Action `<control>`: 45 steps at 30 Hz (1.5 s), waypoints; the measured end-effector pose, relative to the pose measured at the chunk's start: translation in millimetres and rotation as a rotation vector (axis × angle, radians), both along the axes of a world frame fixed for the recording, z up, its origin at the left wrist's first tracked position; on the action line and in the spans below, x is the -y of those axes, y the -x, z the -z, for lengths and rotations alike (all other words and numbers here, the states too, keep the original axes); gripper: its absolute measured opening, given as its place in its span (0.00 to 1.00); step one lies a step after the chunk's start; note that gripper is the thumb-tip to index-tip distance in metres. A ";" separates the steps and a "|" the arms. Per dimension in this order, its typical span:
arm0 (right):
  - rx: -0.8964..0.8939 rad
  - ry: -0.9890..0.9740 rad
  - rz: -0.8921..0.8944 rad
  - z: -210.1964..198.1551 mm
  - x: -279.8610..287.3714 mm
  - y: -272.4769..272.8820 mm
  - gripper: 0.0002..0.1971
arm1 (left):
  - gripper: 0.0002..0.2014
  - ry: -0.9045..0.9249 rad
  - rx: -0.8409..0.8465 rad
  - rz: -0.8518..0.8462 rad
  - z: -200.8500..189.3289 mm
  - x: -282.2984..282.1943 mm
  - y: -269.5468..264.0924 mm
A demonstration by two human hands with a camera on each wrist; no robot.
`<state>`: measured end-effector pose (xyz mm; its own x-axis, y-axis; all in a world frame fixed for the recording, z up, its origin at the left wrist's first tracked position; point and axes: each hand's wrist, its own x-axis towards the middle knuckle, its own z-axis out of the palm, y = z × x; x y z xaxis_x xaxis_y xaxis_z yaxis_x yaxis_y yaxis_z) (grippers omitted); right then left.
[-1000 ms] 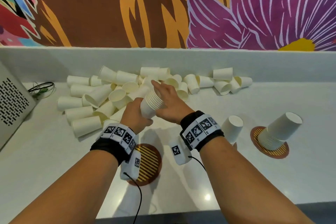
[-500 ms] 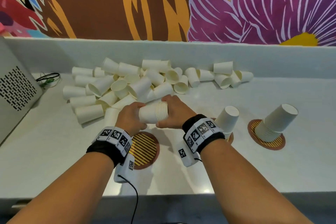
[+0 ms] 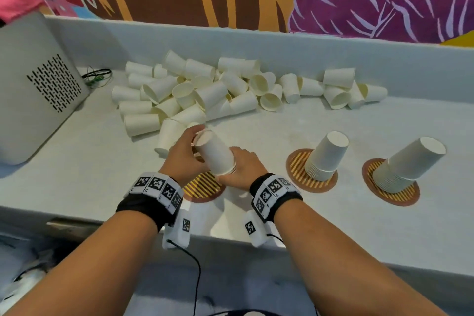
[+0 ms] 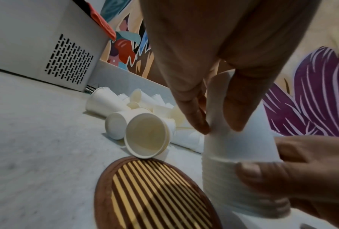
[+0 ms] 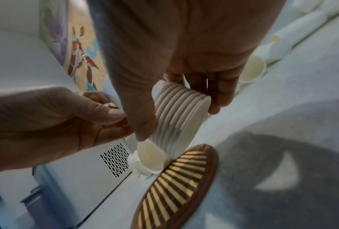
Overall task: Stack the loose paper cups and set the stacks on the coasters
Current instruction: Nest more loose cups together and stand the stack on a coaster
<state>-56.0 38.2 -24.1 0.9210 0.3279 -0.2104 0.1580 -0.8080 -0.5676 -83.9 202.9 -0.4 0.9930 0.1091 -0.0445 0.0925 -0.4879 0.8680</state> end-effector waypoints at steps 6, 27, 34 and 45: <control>-0.090 -0.288 0.138 3.0 -14.1 7.3 0.28 | 0.36 -0.151 -0.281 0.004 19.7 -14.5 0.2; -0.088 -0.223 0.207 33.5 -37.5 8.9 0.33 | 0.27 -0.410 -0.319 0.259 39.0 -35.4 -5.7; -0.078 -0.197 0.338 29.2 -1.5 9.8 0.34 | 0.41 -0.215 -0.357 0.362 73.5 -16.8 -33.9; -0.109 -0.173 0.404 25.8 39.8 -19.3 0.34 | 0.35 -0.329 -0.287 0.409 40.6 39.6 -59.0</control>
